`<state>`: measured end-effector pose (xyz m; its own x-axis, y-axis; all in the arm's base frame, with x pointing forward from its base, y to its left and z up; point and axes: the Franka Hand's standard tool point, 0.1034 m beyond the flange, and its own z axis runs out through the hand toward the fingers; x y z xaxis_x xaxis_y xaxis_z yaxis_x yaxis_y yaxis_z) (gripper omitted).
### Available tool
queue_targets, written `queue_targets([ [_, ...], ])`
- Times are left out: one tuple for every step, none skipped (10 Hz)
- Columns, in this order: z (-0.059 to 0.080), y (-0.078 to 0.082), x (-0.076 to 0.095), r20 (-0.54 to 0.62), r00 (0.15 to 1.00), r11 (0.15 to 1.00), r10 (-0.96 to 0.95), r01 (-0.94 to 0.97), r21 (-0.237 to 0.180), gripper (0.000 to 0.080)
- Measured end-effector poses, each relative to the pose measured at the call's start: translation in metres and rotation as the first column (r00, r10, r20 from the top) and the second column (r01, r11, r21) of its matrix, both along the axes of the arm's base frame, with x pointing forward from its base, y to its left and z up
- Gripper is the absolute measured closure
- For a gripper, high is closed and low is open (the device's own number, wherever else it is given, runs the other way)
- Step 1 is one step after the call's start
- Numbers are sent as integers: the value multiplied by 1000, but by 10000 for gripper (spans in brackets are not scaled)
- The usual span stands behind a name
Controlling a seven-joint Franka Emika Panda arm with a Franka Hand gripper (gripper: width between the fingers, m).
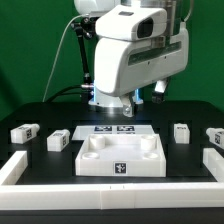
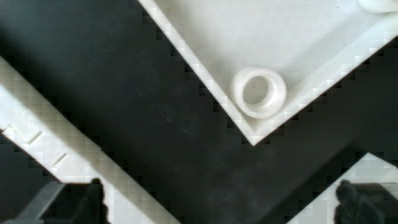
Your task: Assemble one leg
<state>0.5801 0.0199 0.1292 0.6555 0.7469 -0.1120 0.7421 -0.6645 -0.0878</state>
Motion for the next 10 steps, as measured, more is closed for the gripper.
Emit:
queue_targets([
  [0, 0, 0, 0, 1000, 1000, 0, 0, 0, 150],
  [0, 0, 0, 0, 1000, 1000, 0, 0, 0, 150],
  [0, 0, 0, 0, 1000, 1000, 0, 0, 0, 150],
  [0, 0, 0, 0, 1000, 1000, 0, 0, 0, 150],
  [0, 0, 0, 0, 1000, 1000, 0, 0, 0, 150],
  [0, 0, 0, 0, 1000, 1000, 0, 0, 0, 150],
  [0, 0, 0, 0, 1000, 1000, 0, 0, 0, 150],
  [-1, 0, 0, 6, 1000, 1000, 7, -7, 1, 150],
  [-4, -1, -4, 36, 998, 998, 55, -55, 10, 150],
  [-9, -4, -14, 62, 991, 993, 117, -118, 16, 150],
])
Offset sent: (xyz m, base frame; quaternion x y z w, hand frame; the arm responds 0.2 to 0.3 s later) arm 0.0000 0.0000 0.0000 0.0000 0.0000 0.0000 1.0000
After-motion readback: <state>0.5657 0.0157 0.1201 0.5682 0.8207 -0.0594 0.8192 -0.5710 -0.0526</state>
